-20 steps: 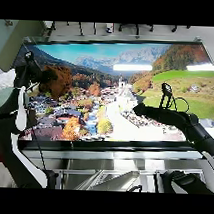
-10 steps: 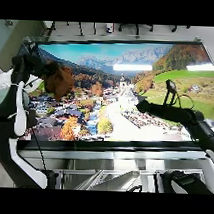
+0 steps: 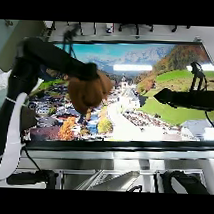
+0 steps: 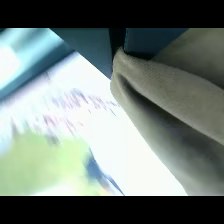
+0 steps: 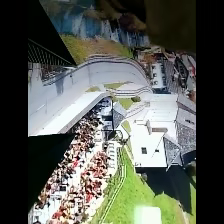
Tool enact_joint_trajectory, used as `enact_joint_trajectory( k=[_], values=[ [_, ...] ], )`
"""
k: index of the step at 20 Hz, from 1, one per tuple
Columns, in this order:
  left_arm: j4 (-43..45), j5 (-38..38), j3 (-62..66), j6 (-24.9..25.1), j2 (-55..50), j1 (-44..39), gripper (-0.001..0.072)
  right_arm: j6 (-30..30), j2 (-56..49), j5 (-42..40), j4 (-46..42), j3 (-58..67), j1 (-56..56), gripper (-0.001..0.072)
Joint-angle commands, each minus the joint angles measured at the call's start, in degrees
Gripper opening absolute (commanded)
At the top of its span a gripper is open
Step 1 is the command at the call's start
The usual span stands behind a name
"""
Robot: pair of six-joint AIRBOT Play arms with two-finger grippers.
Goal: Fold the shirts.
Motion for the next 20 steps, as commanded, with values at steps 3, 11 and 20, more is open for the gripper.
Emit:
enact_joint_trajectory(
  k=[3, 11, 20],
  values=[
    [6.03, -3.98, -16.79, -5.57, 1.53, -15.17, 0.0013, -1.60, -0.42, -9.49, -0.42, 1.31, -3.72, 0.0463],
    [6.95, 7.87, -20.50, -1.86, 5.03, -3.89, 0.0697, -1.64, -2.10, -11.56, -0.57, 1.01, -5.57, 0.0464],
    [-11.76, -19.82, -55.95, 9.31, 8.74, 12.96, 0.0697, -4.48, -1.38, 2.36, 16.98, -29.29, 15.56, 0.0465]
  ],
)
